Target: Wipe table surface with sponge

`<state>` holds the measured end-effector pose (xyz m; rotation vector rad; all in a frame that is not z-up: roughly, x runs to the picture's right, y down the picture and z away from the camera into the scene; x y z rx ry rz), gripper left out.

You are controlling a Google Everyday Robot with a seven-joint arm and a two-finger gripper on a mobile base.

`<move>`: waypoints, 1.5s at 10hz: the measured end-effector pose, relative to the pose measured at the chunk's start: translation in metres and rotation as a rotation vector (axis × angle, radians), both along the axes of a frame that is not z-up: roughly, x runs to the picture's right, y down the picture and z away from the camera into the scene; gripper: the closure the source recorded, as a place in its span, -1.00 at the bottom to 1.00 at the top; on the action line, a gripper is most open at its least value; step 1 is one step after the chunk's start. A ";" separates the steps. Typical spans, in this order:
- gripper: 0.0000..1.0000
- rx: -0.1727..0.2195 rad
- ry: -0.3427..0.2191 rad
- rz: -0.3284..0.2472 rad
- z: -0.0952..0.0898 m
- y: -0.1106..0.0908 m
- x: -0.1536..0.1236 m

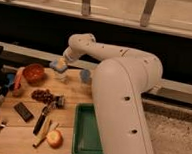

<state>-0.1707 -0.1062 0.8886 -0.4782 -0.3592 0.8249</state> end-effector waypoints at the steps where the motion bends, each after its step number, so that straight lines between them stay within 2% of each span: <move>1: -0.42 0.000 -0.011 0.009 0.007 0.000 0.000; 3: -0.42 -0.007 -0.027 0.015 0.019 -0.002 0.003; 7: -0.42 -0.038 -0.080 0.013 0.039 0.007 -0.014; 12: -0.42 -0.065 -0.117 -0.005 0.040 0.019 -0.034; 13: -0.34 -0.069 -0.121 -0.016 0.040 0.022 -0.039; 15: 0.03 -0.068 -0.121 -0.024 0.039 0.022 -0.041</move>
